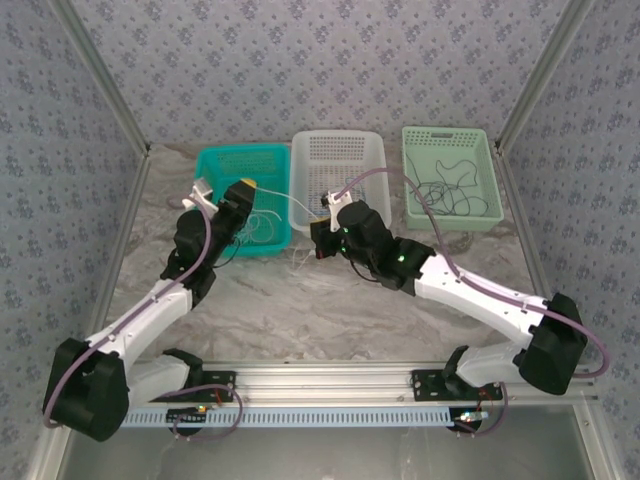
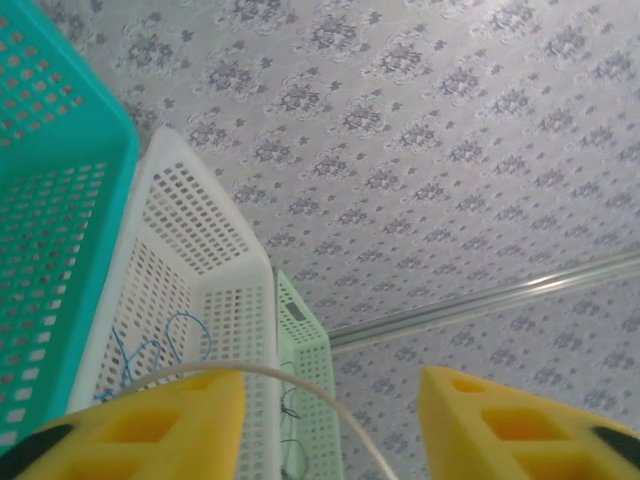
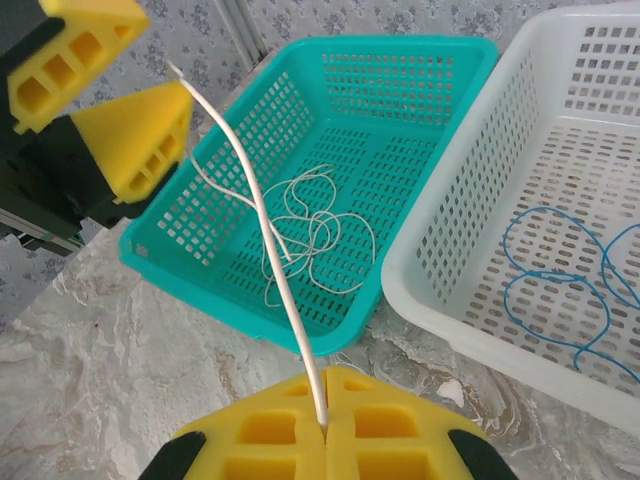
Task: Untangle the cables
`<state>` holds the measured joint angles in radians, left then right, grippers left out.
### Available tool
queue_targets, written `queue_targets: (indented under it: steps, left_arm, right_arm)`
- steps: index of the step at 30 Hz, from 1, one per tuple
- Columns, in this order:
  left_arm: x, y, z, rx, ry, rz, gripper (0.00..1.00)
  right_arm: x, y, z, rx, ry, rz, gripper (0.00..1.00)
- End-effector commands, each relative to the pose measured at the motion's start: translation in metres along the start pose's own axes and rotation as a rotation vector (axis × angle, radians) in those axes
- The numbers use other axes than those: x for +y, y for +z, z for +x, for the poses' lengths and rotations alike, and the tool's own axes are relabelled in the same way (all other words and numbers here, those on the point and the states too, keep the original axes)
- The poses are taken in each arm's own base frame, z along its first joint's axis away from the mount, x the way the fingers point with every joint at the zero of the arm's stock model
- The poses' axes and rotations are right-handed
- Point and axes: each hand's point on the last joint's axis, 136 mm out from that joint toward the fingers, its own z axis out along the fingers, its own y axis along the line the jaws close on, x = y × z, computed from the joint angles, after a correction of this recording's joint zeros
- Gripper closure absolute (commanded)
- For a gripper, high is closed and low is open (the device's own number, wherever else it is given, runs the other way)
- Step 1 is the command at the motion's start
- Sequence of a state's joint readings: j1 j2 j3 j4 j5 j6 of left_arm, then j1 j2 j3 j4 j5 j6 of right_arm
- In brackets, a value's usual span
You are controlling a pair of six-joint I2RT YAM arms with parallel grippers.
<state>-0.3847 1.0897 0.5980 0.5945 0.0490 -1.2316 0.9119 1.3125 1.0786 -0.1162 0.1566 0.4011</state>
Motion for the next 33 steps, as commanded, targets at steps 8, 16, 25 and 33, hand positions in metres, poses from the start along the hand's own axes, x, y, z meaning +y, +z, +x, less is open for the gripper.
queue_targets:
  steps: [8, 16, 25, 33]
  left_arm:
    - [-0.025, -0.004, -0.011, -0.002, 0.119, 0.045, 1.0]
    - [-0.035, -0.006, -0.021, 0.037, 0.147, 0.023, 0.97]
    - [-0.034, -0.029, 0.006, 0.135, 0.085, 0.0, 0.19]
    - [-0.047, -0.055, 0.02, 0.151, 0.047, 0.021, 0.0]
  right_arm:
    - [0.007, 0.0, 0.004, 0.014, 0.036, -0.049, 1.0]
    - [0.019, 0.004, -0.012, -0.001, 0.012, -0.075, 1.0]
    - [0.021, 0.021, -0.035, -0.009, -0.058, -0.02, 1.0]
    - [0.019, 0.041, -0.047, -0.009, -0.101, 0.029, 1.0]
